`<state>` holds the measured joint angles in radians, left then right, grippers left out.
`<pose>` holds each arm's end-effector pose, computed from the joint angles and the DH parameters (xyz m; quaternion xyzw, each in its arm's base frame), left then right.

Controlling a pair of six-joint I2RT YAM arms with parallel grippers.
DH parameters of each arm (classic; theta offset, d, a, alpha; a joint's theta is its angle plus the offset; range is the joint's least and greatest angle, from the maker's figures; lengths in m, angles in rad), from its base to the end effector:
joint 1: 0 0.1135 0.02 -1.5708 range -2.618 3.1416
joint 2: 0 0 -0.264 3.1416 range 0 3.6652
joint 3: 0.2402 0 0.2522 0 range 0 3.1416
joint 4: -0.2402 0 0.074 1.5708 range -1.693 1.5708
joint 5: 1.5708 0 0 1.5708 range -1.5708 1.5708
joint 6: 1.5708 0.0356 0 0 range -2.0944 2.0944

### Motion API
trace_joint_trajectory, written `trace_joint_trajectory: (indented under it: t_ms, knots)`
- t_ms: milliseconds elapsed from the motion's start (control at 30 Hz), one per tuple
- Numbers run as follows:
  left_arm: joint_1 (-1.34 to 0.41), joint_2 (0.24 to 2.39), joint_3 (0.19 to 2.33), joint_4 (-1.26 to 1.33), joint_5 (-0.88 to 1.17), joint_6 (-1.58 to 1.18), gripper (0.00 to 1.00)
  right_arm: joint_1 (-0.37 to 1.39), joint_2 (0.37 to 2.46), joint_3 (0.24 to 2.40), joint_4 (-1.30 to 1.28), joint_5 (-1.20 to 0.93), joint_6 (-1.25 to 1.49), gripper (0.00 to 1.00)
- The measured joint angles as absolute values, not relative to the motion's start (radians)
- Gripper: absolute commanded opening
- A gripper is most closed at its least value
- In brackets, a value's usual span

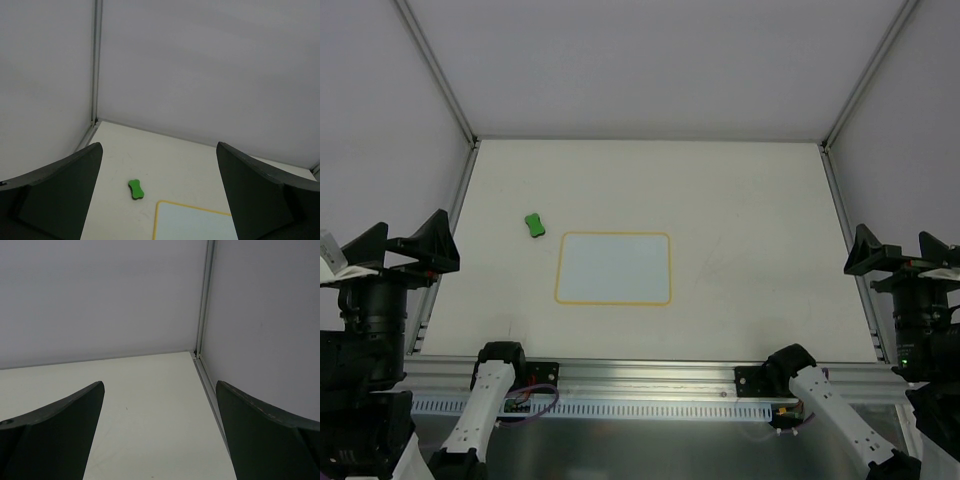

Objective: Erase the whiteboard

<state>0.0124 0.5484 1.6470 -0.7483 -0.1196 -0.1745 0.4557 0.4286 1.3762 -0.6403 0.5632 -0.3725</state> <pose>-0.0446 0.0037 0.5341 -0.1021 0.5650 -0.0321 0.8181 -0.0156 -0.0288 0.4886 -0.0230 0.6096 -0.1317 0.7814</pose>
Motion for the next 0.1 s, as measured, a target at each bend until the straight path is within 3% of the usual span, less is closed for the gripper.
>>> trace_joint_trajectory:
  t_ms: [100]
  knots:
    - [0.012, 0.548, 1.647, -0.748, -0.13, -0.175, 0.99, 0.456, 0.422, 1.374, -0.639, 0.562, -0.373, 0.99]
